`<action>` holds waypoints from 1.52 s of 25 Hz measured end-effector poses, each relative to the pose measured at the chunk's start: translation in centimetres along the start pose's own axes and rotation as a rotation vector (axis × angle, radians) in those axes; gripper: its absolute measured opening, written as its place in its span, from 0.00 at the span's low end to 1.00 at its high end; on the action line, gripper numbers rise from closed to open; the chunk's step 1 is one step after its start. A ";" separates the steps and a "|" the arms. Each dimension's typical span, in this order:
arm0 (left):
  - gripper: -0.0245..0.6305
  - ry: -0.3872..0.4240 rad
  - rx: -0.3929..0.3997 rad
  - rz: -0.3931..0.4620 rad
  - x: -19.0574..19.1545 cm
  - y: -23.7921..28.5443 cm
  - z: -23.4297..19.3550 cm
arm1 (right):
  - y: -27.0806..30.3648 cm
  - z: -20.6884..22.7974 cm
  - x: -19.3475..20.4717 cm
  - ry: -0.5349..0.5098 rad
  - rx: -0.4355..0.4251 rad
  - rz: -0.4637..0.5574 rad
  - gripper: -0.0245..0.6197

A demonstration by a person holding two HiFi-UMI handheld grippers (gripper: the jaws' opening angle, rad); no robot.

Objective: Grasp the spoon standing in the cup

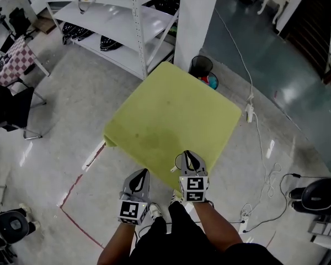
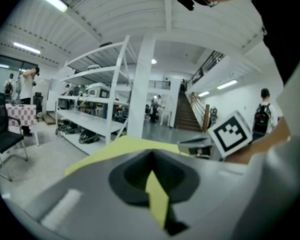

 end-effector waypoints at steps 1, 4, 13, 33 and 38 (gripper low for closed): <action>0.05 0.001 0.005 0.007 -0.3 -0.3 0.0 | -0.6 0.0 -0.7 0.000 0.007 0.020 0.08; 0.05 0.006 0.023 0.030 -1.2 -0.9 0.3 | -2.8 -0.1 -2.8 0.003 0.025 0.088 0.08; 0.05 0.022 0.083 0.146 -6.1 -2.3 1.9 | -9.6 -0.5 -9.2 0.014 0.031 0.258 0.08; 0.05 0.086 0.185 0.279 -10.6 -4.8 2.2 | -16.5 -2.8 -14.3 -0.031 0.113 0.477 0.08; 0.05 0.096 0.190 0.275 -11.2 -4.7 2.5 | -16.6 -2.3 -14.7 -0.018 0.119 0.482 0.08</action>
Point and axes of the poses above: the fingertips, and each gripper's own axes: y forward along the fingers, z to its right, x out of its underside, the point moved 10 cm from there along -y, backward along the fingers, and after that the axes turned 2 degrees about x, right-handed, at the moved point
